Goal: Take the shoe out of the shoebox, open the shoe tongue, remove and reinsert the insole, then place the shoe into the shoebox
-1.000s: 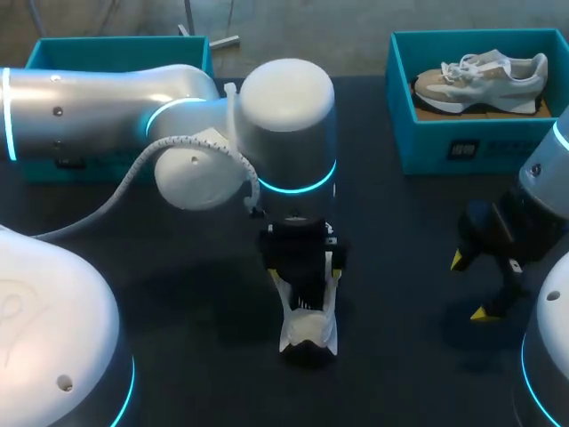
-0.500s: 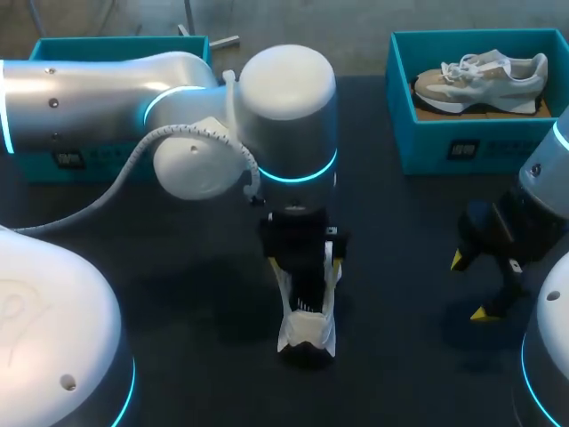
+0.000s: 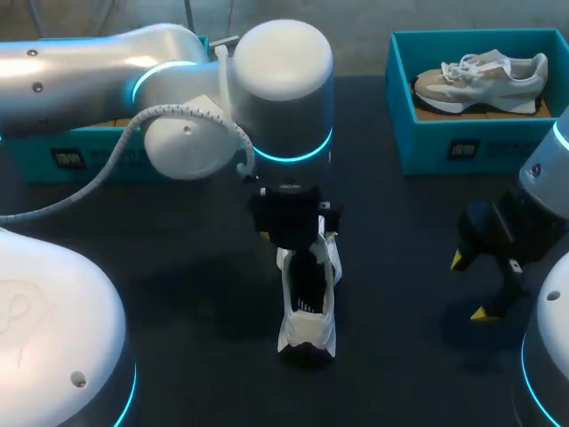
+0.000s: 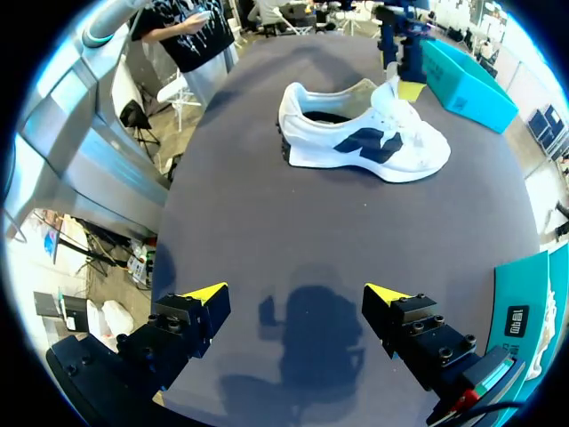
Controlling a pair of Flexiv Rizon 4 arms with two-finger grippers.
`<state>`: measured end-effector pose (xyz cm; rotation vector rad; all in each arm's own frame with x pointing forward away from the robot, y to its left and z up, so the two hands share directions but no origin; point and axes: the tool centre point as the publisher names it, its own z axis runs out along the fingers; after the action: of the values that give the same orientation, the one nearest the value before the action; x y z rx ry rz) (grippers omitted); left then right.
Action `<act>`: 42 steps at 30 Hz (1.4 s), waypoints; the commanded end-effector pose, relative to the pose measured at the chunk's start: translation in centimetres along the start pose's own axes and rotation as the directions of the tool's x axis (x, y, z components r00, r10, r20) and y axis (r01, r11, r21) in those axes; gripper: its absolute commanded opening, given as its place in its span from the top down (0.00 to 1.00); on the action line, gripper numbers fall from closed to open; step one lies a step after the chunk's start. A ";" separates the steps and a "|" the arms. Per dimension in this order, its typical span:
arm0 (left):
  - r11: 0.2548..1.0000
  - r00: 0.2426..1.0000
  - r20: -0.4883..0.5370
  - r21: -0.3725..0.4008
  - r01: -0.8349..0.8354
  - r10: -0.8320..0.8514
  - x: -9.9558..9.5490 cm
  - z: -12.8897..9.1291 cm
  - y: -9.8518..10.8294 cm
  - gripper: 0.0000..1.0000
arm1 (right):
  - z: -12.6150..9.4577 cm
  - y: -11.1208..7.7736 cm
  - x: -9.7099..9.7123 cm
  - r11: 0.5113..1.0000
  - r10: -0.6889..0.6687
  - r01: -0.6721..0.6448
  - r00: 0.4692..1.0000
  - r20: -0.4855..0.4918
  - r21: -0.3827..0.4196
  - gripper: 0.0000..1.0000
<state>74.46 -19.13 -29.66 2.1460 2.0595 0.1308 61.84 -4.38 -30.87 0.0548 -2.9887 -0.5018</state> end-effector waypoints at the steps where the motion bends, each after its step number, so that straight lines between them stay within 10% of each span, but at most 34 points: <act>1: 1.000 1.000 0.010 -0.014 0.012 -0.012 1.1 -1.8 0.9 0.00 | 0.1 0.0 0.1 1.000 0.000 0.000 1.000 0.002 0.002 0.00; 11: 0.999 0.998 0.056 0.047 -0.002 0.000 1.4 -3.0 4.8 0.00 | 0.1 0.0 0.1 1.000 0.000 0.000 1.000 0.002 0.002 0.00; 26: 0.985 0.987 0.073 0.092 -0.148 0.142 -1.1 -2.0 4.2 0.00 | 0.1 0.0 0.1 1.000 0.000 0.000 1.000 0.002 0.002 0.00; 29: 0.981 0.984 0.073 0.098 -0.169 0.162 -1.7 -1.5 3.8 0.17 | 0.1 0.0 0.1 1.000 0.000 0.000 1.000 0.002 0.002 0.00; 37: 0.976 0.981 0.069 0.109 -0.187 0.180 -2.4 -0.3 3.4 0.21 | 0.1 0.0 0.1 1.000 0.000 0.000 1.000 0.002 0.002 0.00; 42: 0.979 0.986 0.065 0.128 -0.159 0.152 -2.3 0.6 3.4 0.49 | 0.1 0.0 0.1 1.000 0.000 0.000 1.000 0.002 0.002 0.00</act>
<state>77.53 -21.30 -28.91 2.3643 1.9095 -0.0472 61.84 -4.38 -30.87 0.0547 -2.9887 -0.5018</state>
